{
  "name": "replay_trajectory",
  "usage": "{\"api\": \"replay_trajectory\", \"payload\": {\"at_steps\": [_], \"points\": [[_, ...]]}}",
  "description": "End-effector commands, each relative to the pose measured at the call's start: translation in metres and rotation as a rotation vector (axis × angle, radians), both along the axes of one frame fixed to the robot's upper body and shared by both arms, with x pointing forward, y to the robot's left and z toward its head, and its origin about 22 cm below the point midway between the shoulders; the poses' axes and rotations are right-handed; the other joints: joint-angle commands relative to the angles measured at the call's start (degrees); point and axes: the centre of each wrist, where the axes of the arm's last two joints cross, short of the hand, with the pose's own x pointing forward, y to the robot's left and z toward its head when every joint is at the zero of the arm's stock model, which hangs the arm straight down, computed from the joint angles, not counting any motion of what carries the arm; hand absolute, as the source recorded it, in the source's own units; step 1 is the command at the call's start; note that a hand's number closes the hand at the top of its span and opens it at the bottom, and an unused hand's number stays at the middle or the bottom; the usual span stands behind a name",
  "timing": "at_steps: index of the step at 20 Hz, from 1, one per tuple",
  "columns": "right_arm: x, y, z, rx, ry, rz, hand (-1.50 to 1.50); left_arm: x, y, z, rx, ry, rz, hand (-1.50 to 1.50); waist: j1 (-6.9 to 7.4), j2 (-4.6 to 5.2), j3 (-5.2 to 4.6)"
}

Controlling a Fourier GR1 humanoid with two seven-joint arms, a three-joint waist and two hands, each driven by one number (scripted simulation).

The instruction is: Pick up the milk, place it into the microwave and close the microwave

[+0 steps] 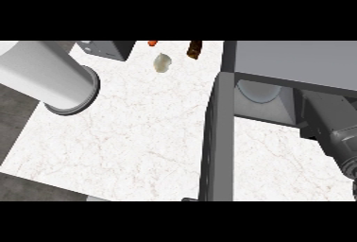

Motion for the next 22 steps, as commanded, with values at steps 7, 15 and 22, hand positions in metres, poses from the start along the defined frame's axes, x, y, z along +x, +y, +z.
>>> {"api": "replay_trajectory", "payload": {"at_steps": [7,15,22], "points": [[0.02,0.06,0.026,-0.078,0.043,0.037,-1.5,0.01,-0.002,-0.007,0.0,0.031,-0.034,-1.5,1.77,-1.0,-1.22],[0.024,0.093,0.029,-0.054,-0.009,0.076,-1.5,0.016,-0.006,-0.016,0.016,0.057,-0.065,-1.5,1.02,-1.44,-1.24],[0.026,0.082,0.037,0.0,-0.059,-0.029,-1.5,0.016,-0.013,-0.026,0.004,0.094,-0.08,-1.5,-1.23,-2.13,-1.16]]}}
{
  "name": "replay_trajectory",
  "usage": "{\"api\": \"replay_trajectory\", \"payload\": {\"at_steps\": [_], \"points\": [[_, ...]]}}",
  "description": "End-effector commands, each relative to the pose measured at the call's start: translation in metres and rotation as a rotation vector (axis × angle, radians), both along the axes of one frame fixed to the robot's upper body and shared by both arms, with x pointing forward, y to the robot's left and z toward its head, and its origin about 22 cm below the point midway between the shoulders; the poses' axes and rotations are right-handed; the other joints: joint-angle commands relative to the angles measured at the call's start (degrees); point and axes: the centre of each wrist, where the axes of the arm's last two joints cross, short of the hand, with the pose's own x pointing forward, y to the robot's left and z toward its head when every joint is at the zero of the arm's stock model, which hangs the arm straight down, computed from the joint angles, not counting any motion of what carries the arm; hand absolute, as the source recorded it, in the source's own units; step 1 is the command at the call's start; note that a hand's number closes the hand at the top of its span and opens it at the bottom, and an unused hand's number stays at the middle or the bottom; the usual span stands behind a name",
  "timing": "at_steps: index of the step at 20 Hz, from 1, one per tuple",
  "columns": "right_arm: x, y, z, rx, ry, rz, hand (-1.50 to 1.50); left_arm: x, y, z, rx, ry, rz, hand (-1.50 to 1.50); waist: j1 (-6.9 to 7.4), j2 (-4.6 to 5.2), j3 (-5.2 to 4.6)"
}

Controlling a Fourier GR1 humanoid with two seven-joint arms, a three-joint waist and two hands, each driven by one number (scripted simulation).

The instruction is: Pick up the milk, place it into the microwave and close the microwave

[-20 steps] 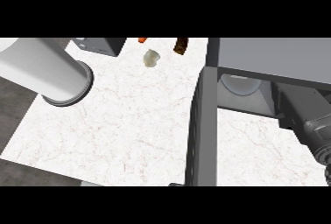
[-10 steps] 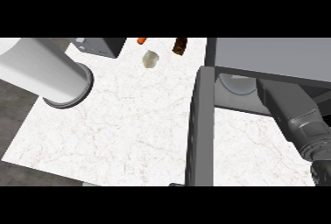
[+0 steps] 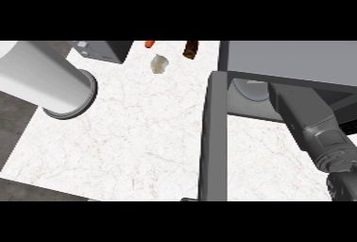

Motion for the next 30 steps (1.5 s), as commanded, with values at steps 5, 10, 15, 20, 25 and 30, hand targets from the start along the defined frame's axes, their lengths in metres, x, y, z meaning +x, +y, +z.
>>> {"api": "replay_trajectory", "payload": {"at_steps": [5,10,15,20,25,30], "points": [[0.01,0.011,0.023,-0.027,-0.024,0.012,-1.5,-0.005,-0.01,-0.019,-0.027,0.042,-0.002,-1.5,-1.79,-2.67,-2.29],[0.005,0.004,0.011,-0.01,-0.001,0.058,-1.5,0.001,-0.022,-0.032,-0.028,0.034,-0.033,-1.5,-3.74,-2.79,-2.29],[-0.009,-0.006,-0.018,0.126,0.041,0.173,-1.5,0.0,-0.035,-0.045,-0.04,0.043,-0.134,-1.5,-5.7,-3.49,-2.23],[-0.012,-0.005,-0.026,0.275,0.043,0.329,-1.5,0.004,-0.051,-0.065,-0.025,0.088,-0.25,-1.5,-7.35,-4.14,-2.3],[-0.037,-0.001,-0.071,0.423,0.063,0.417,-1.5,0.017,-0.061,-0.074,0.026,0.135,-0.333,-1.5,-9.02,-4.81,-2.36],[-0.077,0.016,-0.126,0.506,0.113,0.463,-1.5,0.018,-0.076,-0.082,0.08,0.144,-0.312,-1.5,-10.59,-5.76,-2.47]]}}
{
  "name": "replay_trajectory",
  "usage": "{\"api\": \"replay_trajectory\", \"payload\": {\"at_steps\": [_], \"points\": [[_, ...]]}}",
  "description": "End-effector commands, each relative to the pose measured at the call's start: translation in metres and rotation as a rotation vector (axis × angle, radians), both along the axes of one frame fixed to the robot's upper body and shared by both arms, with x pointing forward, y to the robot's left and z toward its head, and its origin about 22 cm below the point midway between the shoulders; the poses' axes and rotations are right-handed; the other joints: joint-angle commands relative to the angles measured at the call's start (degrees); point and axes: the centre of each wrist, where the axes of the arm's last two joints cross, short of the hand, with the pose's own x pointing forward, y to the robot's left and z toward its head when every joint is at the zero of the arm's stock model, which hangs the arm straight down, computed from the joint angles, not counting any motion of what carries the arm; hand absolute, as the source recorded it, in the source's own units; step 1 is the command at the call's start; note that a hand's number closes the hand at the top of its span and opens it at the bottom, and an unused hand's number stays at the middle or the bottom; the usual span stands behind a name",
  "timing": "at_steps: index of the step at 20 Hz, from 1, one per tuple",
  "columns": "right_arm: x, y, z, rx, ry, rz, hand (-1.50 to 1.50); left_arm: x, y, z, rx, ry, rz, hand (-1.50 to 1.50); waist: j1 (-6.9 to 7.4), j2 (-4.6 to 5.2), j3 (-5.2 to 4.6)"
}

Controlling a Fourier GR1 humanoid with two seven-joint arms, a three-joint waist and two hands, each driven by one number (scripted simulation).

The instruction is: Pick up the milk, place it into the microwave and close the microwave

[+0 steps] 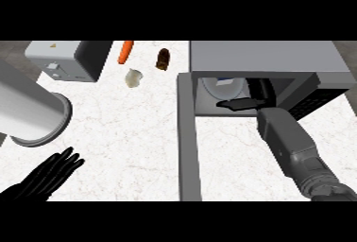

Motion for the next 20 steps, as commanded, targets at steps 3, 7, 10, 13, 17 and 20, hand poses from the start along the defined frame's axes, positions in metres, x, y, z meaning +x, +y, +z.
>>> {"api": "replay_trajectory", "payload": {"at_steps": [3,7,10,13,17,20], "points": [[-0.042,0.008,-0.052,0.095,0.048,0.047,-1.5,0.015,-0.009,-0.012,0.053,-0.021,-0.022,-1.5,-1.48,-0.72,-0.12],[-0.064,0.02,-0.074,0.04,0.076,0.065,-1.5,0.032,-0.039,-0.011,0.071,-0.024,-0.065,1.5,-3.08,-1.28,-0.22],[-0.102,0.004,-0.104,0.01,0.106,0.017,-1.5,0.044,-0.043,-0.017,0.069,-0.001,-0.02,1.5,-4.15,-1.45,-0.27],[-0.108,-0.027,-0.102,-0.017,0.119,0.006,-1.5,0.042,-0.041,-0.023,0.105,-0.015,-0.035,1.5,-3.85,-1.46,-0.32],[-0.143,-0.058,-0.115,-0.001,0.105,-0.027,-1.5,0.054,-0.065,-0.033,0.183,0.021,-0.056,1.5,-5.01,-1.42,-0.4],[-0.176,-0.083,-0.122,0.006,0.1,-0.08,-1.5,0.063,-0.062,-0.026,0.221,-0.021,-0.118,1.5,-4.81,-1.38,-0.39]]}}
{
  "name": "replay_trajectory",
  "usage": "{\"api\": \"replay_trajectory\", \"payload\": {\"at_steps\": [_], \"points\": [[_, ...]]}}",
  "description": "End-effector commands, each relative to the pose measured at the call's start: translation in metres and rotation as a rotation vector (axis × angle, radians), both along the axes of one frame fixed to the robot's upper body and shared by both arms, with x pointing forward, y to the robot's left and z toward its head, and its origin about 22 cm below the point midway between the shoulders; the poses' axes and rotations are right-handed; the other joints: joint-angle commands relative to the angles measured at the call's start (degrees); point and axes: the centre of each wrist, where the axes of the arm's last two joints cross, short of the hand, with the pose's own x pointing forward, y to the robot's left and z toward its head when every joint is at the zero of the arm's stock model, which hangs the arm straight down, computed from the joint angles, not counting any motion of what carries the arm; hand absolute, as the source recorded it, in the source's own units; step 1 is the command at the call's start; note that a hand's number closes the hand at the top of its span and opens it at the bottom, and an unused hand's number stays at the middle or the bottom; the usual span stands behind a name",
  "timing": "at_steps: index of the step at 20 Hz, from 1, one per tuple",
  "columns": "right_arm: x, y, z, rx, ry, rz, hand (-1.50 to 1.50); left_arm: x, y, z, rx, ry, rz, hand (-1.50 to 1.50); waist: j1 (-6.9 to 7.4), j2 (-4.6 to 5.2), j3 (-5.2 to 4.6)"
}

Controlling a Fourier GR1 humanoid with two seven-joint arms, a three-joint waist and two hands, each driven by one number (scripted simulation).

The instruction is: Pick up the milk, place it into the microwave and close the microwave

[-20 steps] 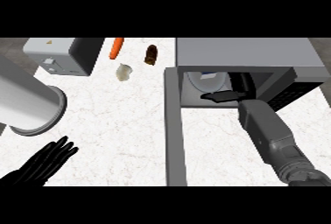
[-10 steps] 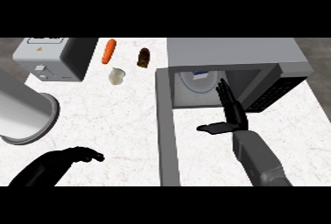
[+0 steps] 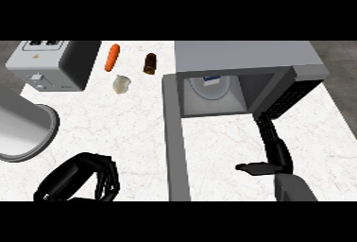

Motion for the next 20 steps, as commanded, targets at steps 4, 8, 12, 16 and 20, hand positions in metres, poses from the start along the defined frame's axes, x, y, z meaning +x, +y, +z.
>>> {"api": "replay_trajectory", "payload": {"at_steps": [4,8,12,16,20], "points": [[-0.08,-0.051,-0.01,0.006,-0.019,-0.062,-1.5,0.025,-0.033,-0.01,0.091,-0.044,-0.079,1.5,-0.35,0.33,-0.07],[-0.114,-0.074,0.007,0.002,-0.058,-0.07,-1.5,0.029,-0.059,-0.022,0.084,-0.054,-0.123,1.5,0.35,0.52,-0.05],[-0.124,-0.098,0.036,0.037,-0.129,-0.008,-1.5,0.033,-0.091,-0.041,0.1,-0.106,-0.12,1.5,0.12,0.83,-0.05],[-0.141,-0.091,0.061,0.034,-0.167,0.016,-1.5,0.022,-0.136,-0.056,0.081,-0.105,-0.196,1.5,0.12,0.87,-0.04],[-0.16,-0.086,0.083,0.107,-0.204,0.071,-1.5,0.013,-0.163,-0.068,0.136,-0.02,-0.253,1.5,-0.05,1.01,0.05]]}}
